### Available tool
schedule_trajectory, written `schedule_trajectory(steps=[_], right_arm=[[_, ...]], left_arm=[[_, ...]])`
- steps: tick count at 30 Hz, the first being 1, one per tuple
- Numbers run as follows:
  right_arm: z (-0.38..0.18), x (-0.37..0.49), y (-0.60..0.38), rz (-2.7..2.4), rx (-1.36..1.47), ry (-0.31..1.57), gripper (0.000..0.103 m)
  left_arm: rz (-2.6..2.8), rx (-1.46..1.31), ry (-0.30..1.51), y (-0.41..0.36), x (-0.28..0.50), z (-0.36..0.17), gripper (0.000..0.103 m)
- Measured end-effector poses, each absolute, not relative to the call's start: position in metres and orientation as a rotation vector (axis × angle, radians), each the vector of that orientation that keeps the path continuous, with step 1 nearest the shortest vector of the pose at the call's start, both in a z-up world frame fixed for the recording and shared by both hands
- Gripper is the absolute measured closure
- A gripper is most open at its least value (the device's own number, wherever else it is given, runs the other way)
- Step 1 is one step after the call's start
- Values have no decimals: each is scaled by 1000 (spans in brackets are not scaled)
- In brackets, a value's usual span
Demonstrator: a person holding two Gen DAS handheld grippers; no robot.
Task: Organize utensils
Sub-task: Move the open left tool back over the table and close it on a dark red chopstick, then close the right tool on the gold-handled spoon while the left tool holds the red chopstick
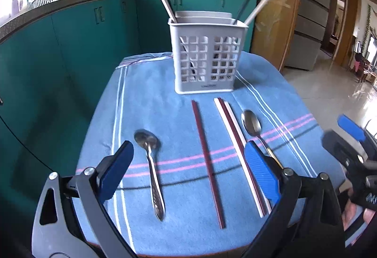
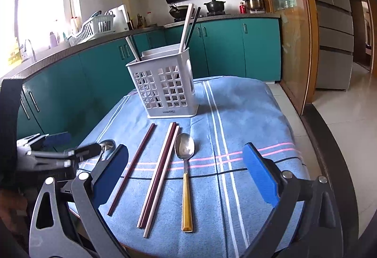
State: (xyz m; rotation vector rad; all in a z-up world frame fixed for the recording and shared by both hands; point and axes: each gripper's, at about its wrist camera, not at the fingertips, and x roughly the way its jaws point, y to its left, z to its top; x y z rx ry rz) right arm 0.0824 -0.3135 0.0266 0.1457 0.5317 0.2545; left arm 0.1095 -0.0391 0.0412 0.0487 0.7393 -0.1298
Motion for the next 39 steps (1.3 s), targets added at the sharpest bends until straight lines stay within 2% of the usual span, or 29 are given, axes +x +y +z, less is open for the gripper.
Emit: schedule_trajectory(steps=[4,6,11,13,16,18,21,22,27,29,33,39], right_arm=[[25,88,-320,244,159,548,8],[24,90,-323,244,169,557,8],[24,93,-328,244,184,563,8],[22,96,-328,247,185,576,8],[20,98,-327,255,188,588,8],[20,99,-327,259,189,589,8],[20,101,-326,265,192,590,8],[20,101,-325,265,193,591,8],[19,104,-322,274,190,598,8],[18,104,-321,276,186,602,8],[16,108,-318,269,178,616,8],[6,120,-312,246,164,657,8]], left_arm=[[-111,74,794,-43,142,45,19],[-117,79,816,-46,159,43,21],[-124,73,905,-56,207,29,40],[-131,61,959,-61,231,19,51],[-135,45,1049,-67,262,1,63],[-106,55,1091,-71,279,-13,67],[-95,53,1144,-73,294,-30,82],[-92,47,1153,-71,297,-31,84],[-95,39,1138,-72,306,-36,85],[-97,29,1136,-71,307,-37,94],[-138,5,1111,-63,301,-31,97],[-242,-48,878,-45,240,52,97]])
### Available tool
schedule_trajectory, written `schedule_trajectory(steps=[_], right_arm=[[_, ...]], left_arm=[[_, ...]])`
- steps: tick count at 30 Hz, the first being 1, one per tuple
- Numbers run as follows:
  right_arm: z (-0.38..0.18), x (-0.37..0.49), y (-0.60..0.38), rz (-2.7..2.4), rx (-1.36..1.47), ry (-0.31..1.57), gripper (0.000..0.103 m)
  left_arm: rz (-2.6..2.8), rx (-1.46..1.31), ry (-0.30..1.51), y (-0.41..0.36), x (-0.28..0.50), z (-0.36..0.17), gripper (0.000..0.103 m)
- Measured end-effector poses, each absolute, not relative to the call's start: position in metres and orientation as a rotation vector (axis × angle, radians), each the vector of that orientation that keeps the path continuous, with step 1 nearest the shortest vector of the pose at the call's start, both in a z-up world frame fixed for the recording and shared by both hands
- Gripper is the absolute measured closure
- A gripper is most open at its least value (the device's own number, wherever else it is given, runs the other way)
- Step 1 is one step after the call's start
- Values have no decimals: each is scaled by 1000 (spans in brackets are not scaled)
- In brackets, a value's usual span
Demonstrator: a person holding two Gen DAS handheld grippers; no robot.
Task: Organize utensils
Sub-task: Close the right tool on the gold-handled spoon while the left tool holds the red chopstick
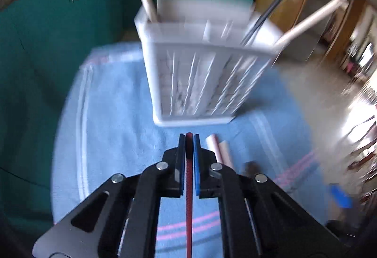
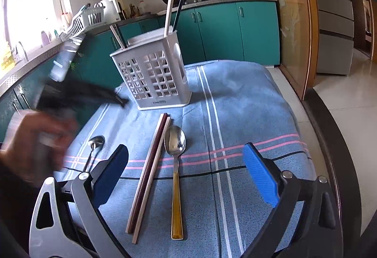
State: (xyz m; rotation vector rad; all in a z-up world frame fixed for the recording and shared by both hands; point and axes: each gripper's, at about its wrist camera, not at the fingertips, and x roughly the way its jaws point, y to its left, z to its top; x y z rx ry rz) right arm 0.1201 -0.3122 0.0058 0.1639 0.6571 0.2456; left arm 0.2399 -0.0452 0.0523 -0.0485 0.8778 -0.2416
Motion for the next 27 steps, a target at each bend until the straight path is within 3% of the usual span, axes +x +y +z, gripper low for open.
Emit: schedule_trajectory(steps=[6,13,15,25,27], right_arm=[[-10,129,-306,215,136,706,8],[-15,158,-292,177,78,795,11],[-18,177,-286,202,63,853,25],[-43,252,-283,425,93,1015,52],[-44,258,-284,474,130,1030,66]], left_arm=[[-322,-42,618,-25,159,147,97],[-375,1,504,-29,125,181,97],[-380,-1,500,-29,120,185,97],[-374,-90,504,18,117,194,97],[-369,-95,509,21,119,193,97]])
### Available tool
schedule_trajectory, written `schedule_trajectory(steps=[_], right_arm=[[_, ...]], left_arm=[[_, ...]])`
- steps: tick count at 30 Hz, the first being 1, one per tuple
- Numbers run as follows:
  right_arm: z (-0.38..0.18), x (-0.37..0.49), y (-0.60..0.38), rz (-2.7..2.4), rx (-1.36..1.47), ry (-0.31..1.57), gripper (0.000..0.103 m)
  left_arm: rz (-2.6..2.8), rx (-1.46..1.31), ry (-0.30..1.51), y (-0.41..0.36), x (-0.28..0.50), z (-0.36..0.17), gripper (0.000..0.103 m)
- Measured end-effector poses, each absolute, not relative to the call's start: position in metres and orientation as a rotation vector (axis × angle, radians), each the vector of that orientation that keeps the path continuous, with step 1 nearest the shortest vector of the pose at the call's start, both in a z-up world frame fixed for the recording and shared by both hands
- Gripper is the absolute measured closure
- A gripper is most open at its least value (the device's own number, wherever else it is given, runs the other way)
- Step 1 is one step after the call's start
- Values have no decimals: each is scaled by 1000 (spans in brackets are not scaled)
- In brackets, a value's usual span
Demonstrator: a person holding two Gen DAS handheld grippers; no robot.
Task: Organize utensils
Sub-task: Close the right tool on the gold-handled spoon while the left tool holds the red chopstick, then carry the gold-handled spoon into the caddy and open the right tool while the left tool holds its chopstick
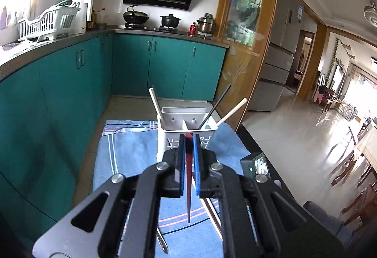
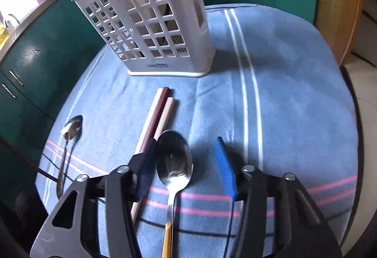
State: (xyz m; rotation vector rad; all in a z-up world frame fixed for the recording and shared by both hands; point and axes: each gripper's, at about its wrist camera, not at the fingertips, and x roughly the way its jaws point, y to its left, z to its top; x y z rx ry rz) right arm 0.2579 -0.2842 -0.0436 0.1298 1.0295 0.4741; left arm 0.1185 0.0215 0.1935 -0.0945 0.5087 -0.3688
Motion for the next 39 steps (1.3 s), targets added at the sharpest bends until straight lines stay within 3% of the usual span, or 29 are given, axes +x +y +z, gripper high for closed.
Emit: schedule_trajectory(steps=[6,8,16,28,39], right_arm=[[-39,259,-279,517,133,1034,95],[-33,256,-281,517,138,1027,100],[17,212,-298,424,58,879,100],[161,95,-277,162,-209,293,100],[166,93,-276,171,-220,316,100]], left_arm=[[-358,-95,530,21,127,186,97],[-355,-97,535,21,128,185,97],[-369,-81,553,14,129,184,97],[-368,-56,563,6,124,183,97],[-364,-26,566,6,118,183,97]])
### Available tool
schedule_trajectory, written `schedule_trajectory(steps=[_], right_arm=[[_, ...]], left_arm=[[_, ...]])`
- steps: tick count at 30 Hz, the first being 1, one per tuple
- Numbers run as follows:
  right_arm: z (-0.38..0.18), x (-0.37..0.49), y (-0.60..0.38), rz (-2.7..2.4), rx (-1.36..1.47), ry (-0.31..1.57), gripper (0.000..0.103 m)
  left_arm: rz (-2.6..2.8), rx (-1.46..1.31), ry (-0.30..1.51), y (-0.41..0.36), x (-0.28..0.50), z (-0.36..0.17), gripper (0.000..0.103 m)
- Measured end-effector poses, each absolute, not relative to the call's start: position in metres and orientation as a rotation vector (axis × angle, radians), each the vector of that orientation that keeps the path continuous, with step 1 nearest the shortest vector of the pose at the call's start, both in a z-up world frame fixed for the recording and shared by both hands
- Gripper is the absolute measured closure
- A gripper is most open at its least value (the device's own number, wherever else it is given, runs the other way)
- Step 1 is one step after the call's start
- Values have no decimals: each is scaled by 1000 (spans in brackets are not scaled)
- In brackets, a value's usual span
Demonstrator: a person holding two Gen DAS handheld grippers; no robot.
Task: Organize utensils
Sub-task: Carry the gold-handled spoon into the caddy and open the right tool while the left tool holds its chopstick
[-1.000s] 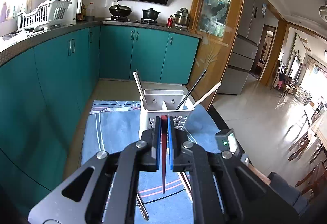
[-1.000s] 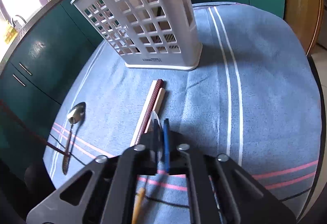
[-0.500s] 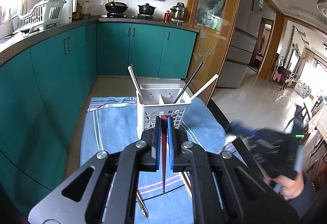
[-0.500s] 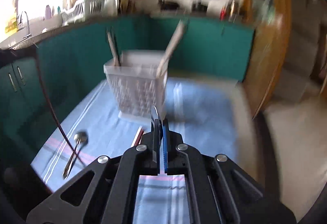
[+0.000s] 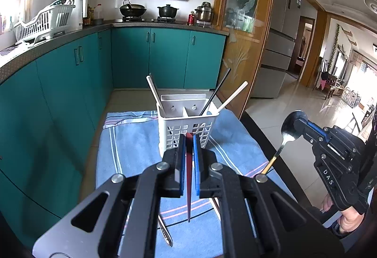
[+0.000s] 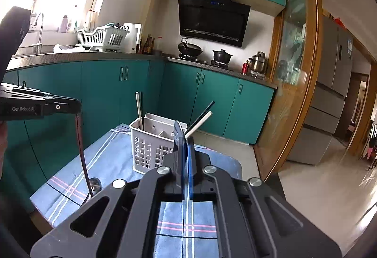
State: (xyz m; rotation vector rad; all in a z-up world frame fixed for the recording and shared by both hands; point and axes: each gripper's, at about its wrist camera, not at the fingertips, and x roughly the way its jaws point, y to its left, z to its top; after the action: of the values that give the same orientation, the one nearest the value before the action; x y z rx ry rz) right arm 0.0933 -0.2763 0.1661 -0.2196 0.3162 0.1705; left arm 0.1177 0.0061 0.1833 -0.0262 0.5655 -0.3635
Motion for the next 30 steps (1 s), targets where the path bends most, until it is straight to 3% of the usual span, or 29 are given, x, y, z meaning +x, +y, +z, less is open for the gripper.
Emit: schedule_trajectory(steps=[10,18,30], right_arm=[[201,107,-256,180,-231,258,100],[240,192,-221,78,-247,120,100],[135,296,-197,-51,-280,249,100]], left_arm=[[-367,-63,540,18,114,192,97],[-364,-94,528,30,117,195,97],[-345,-114,526,41,119,195,97]])
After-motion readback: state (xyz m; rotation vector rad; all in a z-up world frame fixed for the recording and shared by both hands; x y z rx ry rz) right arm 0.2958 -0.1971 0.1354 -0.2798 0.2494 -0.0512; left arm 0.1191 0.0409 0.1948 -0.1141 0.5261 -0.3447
